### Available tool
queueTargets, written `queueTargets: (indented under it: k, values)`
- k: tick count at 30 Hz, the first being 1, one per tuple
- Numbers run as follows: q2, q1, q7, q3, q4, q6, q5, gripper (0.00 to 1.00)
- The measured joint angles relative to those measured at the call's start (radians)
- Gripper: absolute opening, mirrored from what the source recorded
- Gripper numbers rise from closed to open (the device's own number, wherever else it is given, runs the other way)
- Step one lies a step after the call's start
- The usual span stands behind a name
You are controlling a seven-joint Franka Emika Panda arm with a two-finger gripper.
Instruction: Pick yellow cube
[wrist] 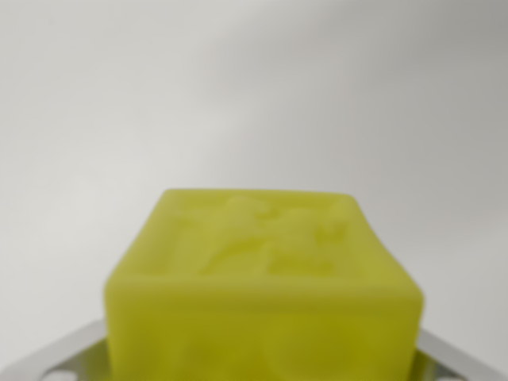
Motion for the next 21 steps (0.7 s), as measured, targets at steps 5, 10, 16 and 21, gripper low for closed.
queueTargets:
  k: [5,10,16,21]
  values:
    - [-0.022,0.0,0.001,0.0,0.011,-0.033,-0.001,0.0]
    - [-0.043,0.0,0.002,0.0,0.024,-0.067,-0.002,0.0]
    - [-0.064,0.0,0.002,0.0,0.038,-0.102,-0.003,0.0]
    - [-0.067,0.0,0.002,0.0,0.041,-0.107,-0.003,0.0]
